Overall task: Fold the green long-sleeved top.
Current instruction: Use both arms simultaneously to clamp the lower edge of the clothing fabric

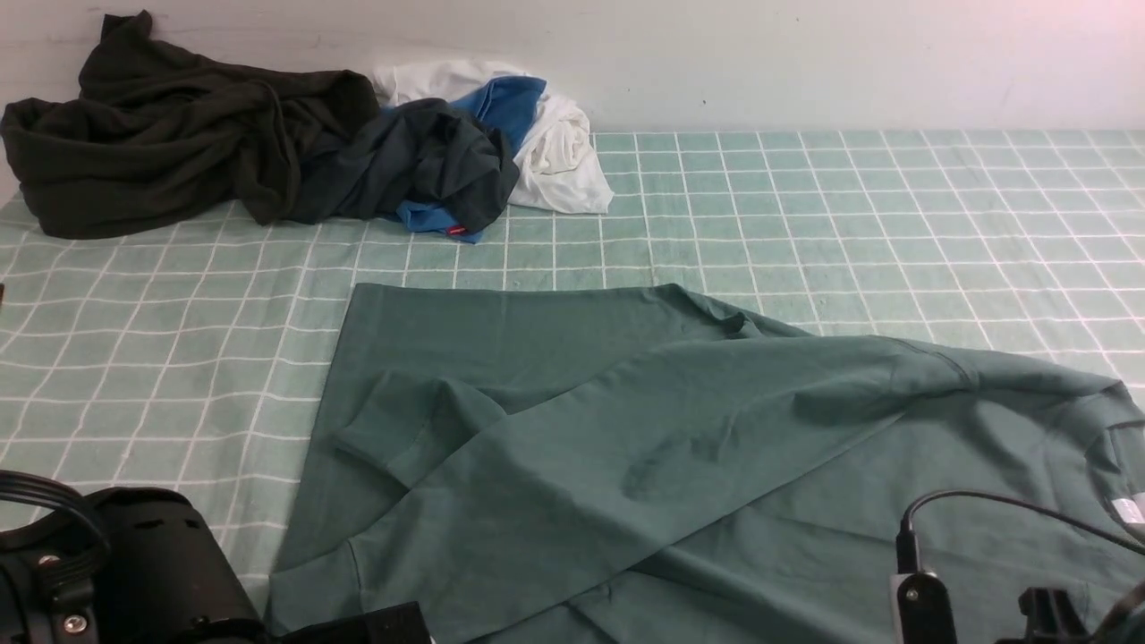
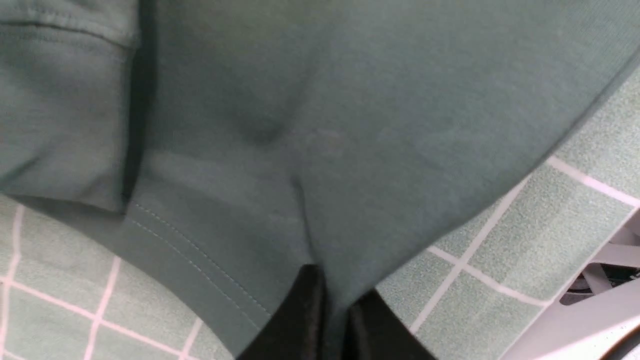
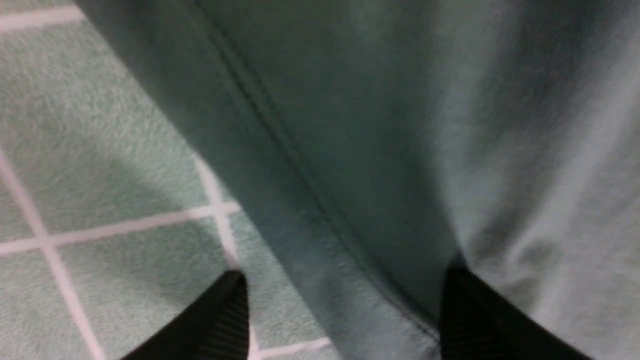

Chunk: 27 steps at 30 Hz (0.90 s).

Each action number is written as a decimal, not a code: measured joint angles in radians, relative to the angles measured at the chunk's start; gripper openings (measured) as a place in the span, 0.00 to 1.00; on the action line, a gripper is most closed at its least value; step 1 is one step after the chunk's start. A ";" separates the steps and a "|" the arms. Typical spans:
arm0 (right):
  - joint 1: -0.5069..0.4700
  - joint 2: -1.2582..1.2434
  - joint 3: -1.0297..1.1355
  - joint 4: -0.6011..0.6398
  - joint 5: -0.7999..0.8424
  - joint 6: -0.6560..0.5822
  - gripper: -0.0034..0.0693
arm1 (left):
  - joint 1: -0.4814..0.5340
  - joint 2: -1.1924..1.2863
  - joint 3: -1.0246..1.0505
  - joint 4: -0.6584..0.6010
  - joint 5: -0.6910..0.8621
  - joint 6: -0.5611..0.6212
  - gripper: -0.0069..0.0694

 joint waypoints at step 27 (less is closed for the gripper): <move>0.005 -0.061 0.011 -0.031 -0.041 0.135 0.52 | 0.000 0.000 0.000 0.000 -0.001 0.000 0.10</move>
